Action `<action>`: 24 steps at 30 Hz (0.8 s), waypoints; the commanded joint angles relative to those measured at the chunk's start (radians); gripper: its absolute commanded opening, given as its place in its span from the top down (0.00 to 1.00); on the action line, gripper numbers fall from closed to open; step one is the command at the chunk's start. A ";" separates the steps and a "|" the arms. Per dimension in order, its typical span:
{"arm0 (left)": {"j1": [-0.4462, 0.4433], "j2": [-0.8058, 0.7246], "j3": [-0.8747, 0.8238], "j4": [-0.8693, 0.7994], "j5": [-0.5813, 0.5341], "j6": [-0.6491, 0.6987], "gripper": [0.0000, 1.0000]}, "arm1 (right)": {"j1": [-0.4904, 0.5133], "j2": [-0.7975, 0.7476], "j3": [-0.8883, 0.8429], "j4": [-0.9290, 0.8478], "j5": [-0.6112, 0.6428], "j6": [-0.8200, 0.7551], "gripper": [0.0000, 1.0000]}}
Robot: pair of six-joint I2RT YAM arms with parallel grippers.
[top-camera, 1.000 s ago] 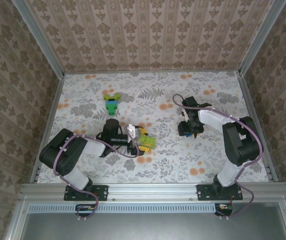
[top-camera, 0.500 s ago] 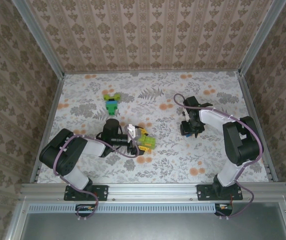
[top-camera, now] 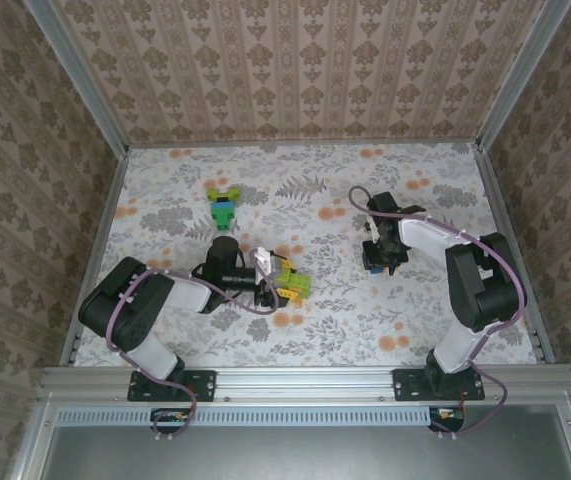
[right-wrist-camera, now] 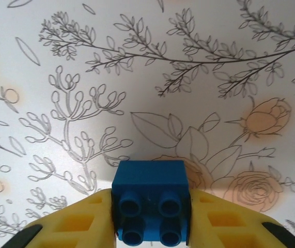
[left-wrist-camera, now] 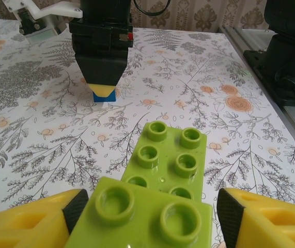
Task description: Assemble a carrot with lego
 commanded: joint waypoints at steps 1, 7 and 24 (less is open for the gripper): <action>0.010 -0.023 0.020 -0.022 0.047 0.031 0.39 | 0.008 -0.032 -0.040 0.001 -0.105 0.092 0.70; 0.010 -0.025 0.017 -0.024 0.059 0.035 0.47 | 0.081 -0.058 -0.069 -0.006 -0.115 0.150 0.70; 0.008 -0.034 0.006 -0.025 0.064 0.045 0.65 | 0.251 -0.246 0.112 -0.186 -0.122 0.367 0.74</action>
